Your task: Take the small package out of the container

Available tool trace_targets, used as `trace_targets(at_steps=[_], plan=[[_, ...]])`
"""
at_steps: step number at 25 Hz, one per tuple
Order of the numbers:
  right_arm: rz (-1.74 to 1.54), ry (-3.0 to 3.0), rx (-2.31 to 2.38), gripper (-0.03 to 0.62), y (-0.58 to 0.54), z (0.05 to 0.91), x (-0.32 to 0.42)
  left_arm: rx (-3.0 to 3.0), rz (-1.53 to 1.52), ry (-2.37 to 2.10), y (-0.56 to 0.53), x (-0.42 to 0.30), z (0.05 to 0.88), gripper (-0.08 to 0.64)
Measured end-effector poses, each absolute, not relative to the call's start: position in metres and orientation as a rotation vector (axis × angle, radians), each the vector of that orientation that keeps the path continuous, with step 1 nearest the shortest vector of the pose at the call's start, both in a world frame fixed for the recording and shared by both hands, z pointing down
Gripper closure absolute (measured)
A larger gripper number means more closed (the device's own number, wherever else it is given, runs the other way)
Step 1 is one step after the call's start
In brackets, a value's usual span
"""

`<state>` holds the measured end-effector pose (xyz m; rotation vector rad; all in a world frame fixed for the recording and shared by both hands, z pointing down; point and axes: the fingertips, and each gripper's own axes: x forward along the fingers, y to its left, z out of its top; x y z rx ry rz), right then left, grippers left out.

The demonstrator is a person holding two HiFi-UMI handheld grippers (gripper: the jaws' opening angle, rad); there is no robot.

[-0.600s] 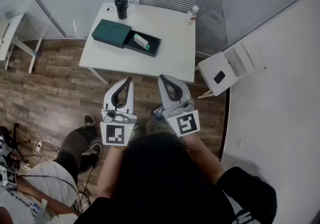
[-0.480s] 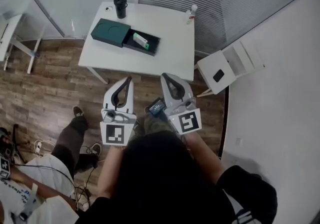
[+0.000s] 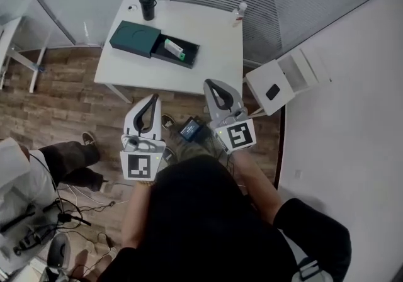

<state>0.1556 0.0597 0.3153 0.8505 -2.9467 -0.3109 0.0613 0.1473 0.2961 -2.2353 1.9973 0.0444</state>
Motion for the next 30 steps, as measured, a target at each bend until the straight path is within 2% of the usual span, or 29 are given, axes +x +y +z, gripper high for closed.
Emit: trace_targets(at_steps=[30], plan=[[-0.164, -2.826, 0.599, 0.591, -0.152, 0.429, 0.078, -2.322, -0.094, 2.072, -0.005, 0.016, 0.348, 0.558]])
